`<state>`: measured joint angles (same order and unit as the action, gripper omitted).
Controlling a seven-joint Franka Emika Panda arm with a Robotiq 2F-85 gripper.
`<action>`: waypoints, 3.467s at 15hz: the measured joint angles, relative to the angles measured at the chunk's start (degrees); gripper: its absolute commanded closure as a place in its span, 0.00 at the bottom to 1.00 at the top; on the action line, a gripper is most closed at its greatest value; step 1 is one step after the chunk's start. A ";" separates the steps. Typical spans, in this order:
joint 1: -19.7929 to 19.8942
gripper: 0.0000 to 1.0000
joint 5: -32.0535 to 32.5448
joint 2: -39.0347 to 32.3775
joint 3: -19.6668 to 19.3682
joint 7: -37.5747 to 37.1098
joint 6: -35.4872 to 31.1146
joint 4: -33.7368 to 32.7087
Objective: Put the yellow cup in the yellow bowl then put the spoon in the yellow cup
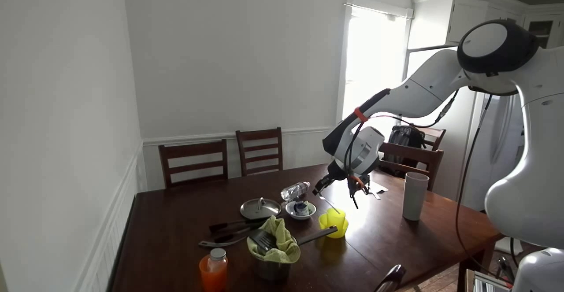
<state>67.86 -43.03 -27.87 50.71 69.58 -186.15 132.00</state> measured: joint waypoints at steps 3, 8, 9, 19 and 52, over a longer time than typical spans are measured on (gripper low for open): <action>-0.31 0.91 0.00 -0.46 0.15 0.07 -0.55 0.20; 0.86 0.91 0.52 -2.03 2.70 1.36 -5.33 1.87; 1.50 0.91 0.83 -2.62 3.64 1.87 -6.48 2.18; 7.65 0.91 8.15 -10.56 7.99 3.27 -14.60 4.21; 11.07 0.00 58.29 2.91 0.75 -55.33 12.18 5.88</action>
<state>78.92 15.26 -24.96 51.46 14.24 -173.97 137.88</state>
